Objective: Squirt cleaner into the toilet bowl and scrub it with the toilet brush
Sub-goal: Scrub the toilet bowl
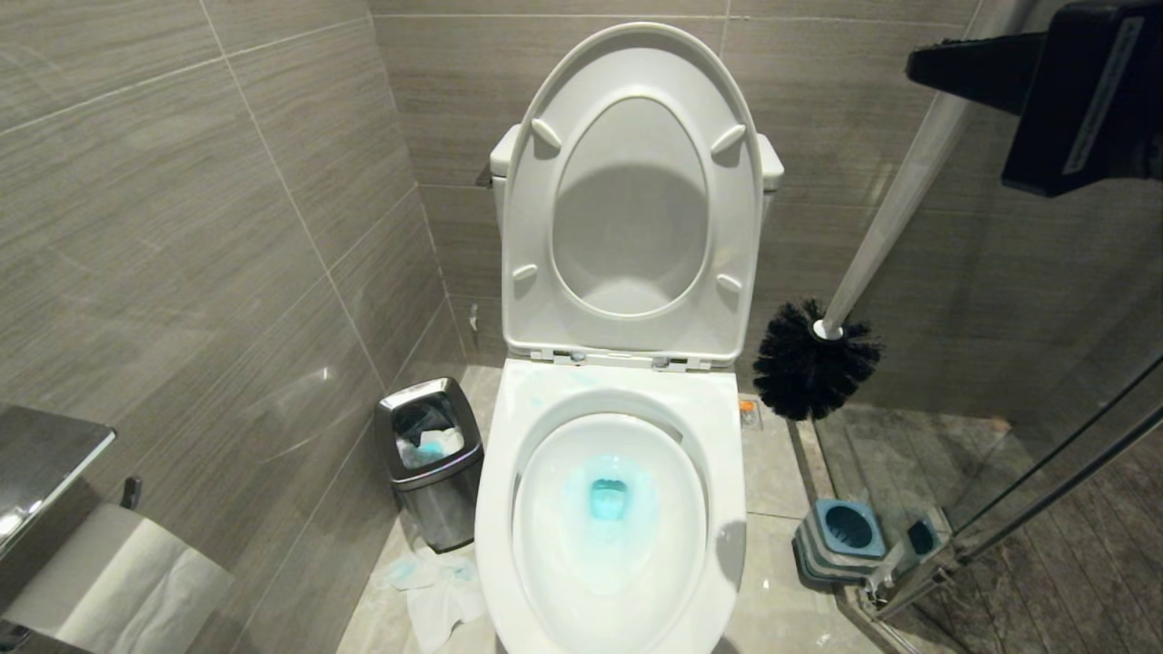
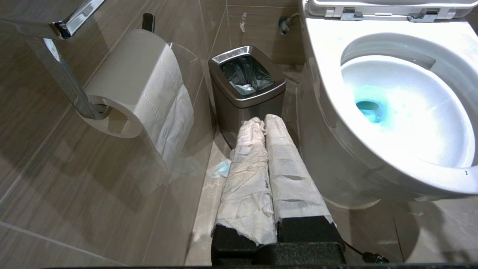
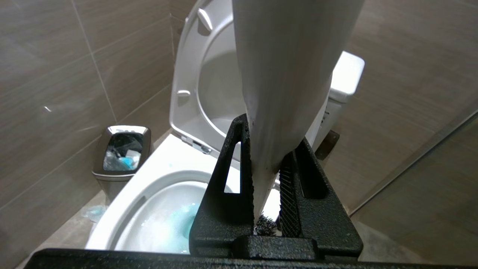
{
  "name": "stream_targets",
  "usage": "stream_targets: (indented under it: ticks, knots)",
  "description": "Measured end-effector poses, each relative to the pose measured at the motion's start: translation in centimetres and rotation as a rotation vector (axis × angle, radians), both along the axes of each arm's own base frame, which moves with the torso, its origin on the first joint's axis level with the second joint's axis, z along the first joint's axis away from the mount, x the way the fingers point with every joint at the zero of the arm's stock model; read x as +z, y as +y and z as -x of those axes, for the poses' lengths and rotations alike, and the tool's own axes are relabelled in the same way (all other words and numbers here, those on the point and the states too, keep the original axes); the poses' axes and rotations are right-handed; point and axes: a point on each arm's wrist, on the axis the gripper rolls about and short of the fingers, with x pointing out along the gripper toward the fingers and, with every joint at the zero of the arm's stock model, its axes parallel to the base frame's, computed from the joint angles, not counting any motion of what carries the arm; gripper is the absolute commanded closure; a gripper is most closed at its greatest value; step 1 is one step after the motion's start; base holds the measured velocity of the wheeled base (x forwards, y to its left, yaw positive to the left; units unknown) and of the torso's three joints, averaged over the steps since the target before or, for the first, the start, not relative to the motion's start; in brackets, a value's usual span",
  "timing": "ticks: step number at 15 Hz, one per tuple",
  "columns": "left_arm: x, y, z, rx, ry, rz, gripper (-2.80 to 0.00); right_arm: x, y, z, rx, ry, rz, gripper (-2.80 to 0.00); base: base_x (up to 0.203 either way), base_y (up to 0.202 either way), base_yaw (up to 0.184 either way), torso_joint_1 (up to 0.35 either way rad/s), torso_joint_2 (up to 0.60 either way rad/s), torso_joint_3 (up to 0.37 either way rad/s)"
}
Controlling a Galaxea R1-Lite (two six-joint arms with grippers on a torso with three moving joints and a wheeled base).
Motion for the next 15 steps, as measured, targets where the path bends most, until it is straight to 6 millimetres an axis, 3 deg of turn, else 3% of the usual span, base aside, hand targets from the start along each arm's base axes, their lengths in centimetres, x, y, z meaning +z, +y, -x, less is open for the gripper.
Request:
stream_targets:
  ticks: [8, 12, 15]
  knots:
    - [0.0, 0.0, 0.0, 0.001, 0.0, 0.007, 0.0, -0.9, 2.2, -1.8, -0.006, 0.08, -0.103, 0.0, 0.0, 0.0, 0.0, 0.0, 0.0, 0.011]
    - [0.0, 0.0, 0.0, 0.001, 0.0, 0.007, 0.0, -2.3, 5.5, -4.4, -0.015, 0.143, -0.14, 0.0, 0.0, 0.0, 0.0, 0.0, 0.0, 0.0]
    - [0.0, 0.0, 0.0, 0.001, 0.0, 0.007, 0.0, -4.0, 7.8, -7.7, -0.052, 0.187, -0.142, 0.0, 0.0, 0.0, 0.0, 0.0, 0.0, 0.0]
